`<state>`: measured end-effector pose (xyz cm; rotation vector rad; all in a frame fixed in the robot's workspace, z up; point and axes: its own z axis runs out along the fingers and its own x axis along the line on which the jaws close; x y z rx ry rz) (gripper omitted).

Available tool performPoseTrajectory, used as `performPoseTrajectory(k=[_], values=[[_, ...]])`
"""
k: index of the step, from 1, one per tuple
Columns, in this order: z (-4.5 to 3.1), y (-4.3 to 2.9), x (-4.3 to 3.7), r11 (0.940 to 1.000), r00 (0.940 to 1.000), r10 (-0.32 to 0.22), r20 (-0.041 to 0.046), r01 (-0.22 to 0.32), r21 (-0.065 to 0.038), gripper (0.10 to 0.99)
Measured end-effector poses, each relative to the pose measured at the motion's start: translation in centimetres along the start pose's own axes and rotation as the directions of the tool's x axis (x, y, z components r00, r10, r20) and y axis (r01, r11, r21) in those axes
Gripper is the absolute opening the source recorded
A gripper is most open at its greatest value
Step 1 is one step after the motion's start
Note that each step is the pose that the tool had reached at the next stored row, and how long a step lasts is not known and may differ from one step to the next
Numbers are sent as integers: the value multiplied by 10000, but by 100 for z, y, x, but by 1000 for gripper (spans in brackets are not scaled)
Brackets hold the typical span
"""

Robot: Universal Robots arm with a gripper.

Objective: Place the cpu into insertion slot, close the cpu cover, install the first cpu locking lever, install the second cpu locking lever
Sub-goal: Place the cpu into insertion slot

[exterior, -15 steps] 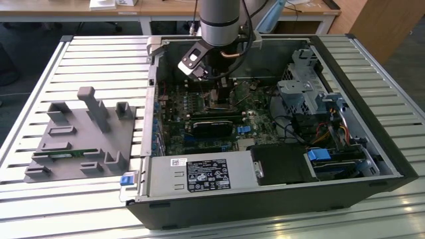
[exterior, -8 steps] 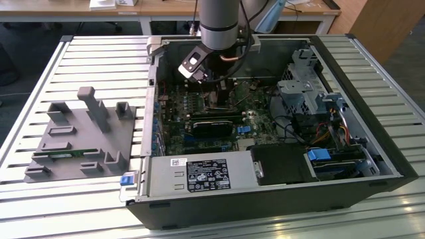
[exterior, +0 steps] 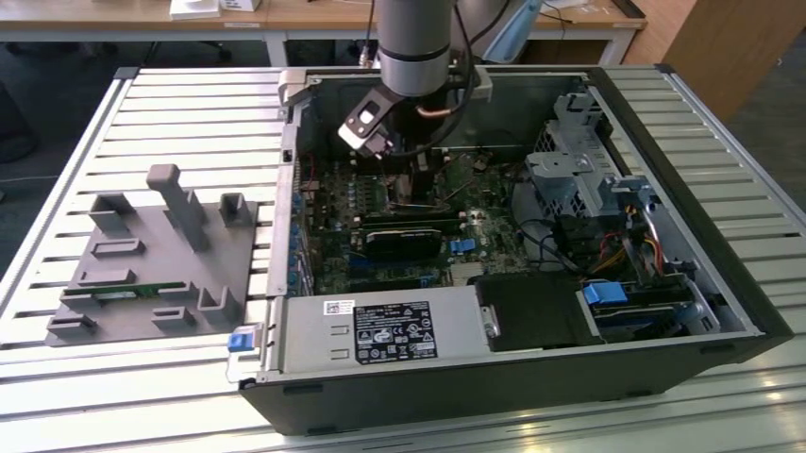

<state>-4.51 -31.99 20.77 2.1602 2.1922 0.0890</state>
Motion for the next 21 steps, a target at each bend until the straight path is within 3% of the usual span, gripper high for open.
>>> performPoseTrajectory(k=[21], values=[[100, -10, 30, 10000, 10000, 23, 5, -23, -1, 541]])
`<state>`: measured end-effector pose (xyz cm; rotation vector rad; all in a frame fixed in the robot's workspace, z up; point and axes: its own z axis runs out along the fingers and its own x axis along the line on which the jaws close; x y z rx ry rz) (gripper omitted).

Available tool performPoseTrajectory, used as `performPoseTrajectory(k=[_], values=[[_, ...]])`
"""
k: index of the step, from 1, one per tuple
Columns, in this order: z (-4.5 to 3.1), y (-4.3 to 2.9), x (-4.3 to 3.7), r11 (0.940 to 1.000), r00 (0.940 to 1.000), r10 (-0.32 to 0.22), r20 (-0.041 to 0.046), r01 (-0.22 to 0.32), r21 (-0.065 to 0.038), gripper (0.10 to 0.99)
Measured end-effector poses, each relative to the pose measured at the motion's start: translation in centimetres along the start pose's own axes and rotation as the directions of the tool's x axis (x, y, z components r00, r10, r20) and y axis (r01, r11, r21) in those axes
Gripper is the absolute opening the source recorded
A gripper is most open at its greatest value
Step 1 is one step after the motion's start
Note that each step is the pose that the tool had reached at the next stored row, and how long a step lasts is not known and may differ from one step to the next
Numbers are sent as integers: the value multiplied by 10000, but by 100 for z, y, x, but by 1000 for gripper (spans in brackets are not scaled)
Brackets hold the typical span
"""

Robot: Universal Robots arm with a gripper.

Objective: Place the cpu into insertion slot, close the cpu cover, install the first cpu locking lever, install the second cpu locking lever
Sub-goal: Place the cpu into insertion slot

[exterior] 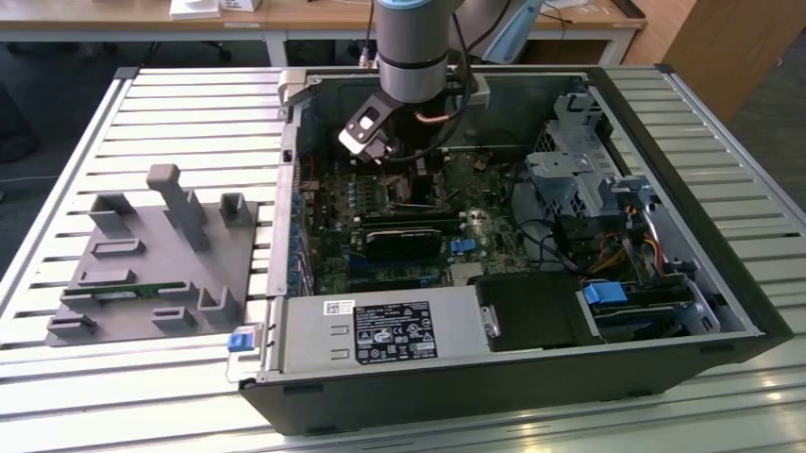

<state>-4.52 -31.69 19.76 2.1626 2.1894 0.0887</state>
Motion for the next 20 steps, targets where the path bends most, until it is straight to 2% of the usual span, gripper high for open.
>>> performPoseTrajectory(k=[20], values=[[30, 3, 2, 10000, 10000, 20, 1, -20, 0, 541]])
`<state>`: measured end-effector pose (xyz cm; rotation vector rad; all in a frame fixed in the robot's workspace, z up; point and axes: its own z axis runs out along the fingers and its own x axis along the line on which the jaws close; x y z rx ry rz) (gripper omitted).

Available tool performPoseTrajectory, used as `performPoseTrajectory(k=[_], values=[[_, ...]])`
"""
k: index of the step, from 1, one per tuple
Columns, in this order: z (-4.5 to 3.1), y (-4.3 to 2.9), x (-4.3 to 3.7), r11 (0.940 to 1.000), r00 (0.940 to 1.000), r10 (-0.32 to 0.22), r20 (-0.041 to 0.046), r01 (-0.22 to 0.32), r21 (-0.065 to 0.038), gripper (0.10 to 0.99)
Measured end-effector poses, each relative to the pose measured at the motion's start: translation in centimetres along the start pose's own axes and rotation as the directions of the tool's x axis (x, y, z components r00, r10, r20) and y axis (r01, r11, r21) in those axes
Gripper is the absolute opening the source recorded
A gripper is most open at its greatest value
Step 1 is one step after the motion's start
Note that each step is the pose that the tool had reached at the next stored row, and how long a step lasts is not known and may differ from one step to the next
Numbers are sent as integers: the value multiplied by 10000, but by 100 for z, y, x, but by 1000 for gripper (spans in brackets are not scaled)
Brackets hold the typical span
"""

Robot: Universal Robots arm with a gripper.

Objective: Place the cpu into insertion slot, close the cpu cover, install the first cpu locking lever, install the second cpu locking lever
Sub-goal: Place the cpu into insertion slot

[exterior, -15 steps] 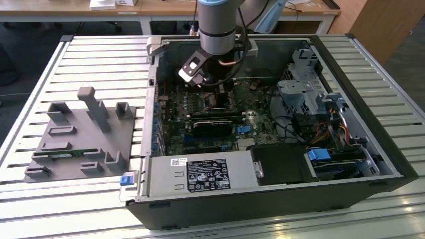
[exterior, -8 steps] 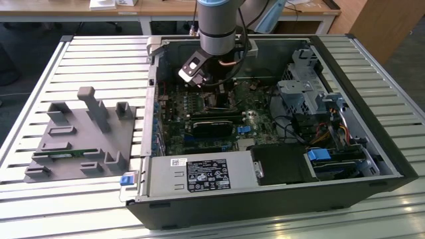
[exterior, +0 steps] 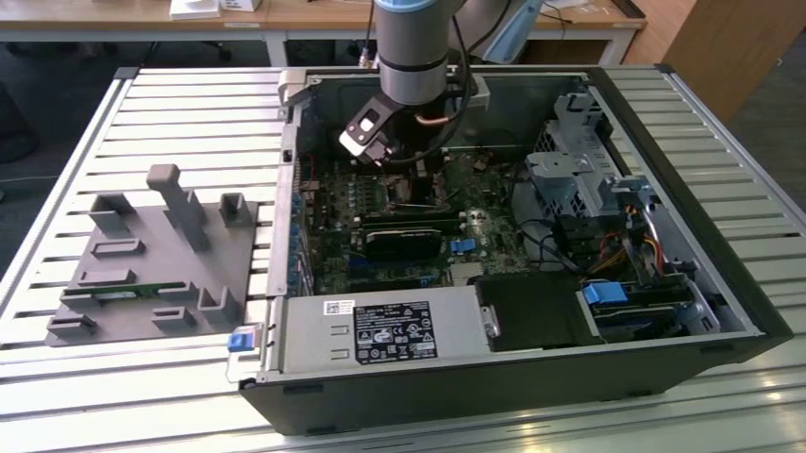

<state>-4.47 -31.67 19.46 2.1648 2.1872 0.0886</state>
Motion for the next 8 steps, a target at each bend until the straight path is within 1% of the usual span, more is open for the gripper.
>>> performPoseTrajectory(k=[8], values=[[15, -1, 0, 10000, 10000, 2, 4, -2, 2, 541]])
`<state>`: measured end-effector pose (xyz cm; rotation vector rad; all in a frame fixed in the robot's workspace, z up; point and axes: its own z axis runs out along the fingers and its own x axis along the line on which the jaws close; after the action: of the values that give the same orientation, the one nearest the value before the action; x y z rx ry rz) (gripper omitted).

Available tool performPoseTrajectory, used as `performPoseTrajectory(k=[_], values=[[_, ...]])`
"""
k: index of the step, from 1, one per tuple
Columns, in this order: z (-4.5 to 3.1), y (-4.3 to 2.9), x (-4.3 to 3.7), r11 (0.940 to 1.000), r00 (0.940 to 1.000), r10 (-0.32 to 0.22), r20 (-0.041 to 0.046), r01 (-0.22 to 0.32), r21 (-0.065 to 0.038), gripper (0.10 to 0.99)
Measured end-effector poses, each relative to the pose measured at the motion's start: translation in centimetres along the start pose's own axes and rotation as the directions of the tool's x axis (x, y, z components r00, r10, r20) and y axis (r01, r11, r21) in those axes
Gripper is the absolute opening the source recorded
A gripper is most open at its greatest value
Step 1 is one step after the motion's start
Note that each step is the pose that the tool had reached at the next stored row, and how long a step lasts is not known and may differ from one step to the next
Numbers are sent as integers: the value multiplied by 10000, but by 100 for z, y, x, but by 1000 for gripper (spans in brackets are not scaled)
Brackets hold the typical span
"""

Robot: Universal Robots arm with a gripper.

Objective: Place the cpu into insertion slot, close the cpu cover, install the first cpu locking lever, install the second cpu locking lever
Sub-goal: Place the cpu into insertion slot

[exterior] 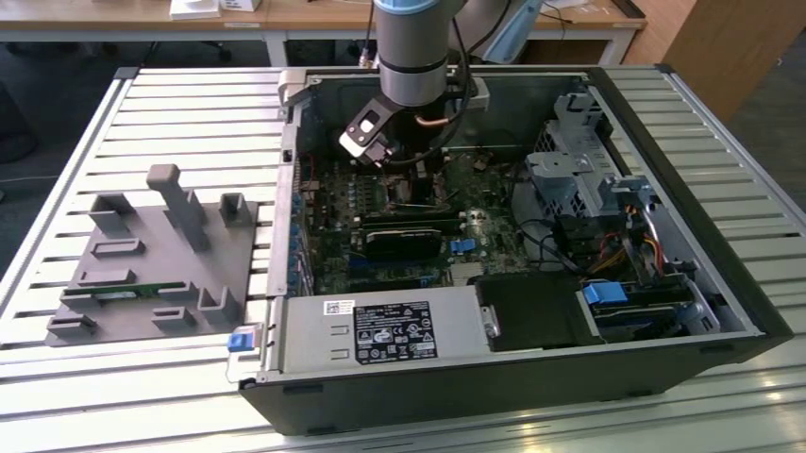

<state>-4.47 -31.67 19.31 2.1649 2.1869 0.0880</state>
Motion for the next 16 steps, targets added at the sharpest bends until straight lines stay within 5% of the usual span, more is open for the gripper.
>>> performPoseTrajectory(k=[16], values=[[1, 0, 0, 10000, 10000, 1, -1, -1, -1, 612]])
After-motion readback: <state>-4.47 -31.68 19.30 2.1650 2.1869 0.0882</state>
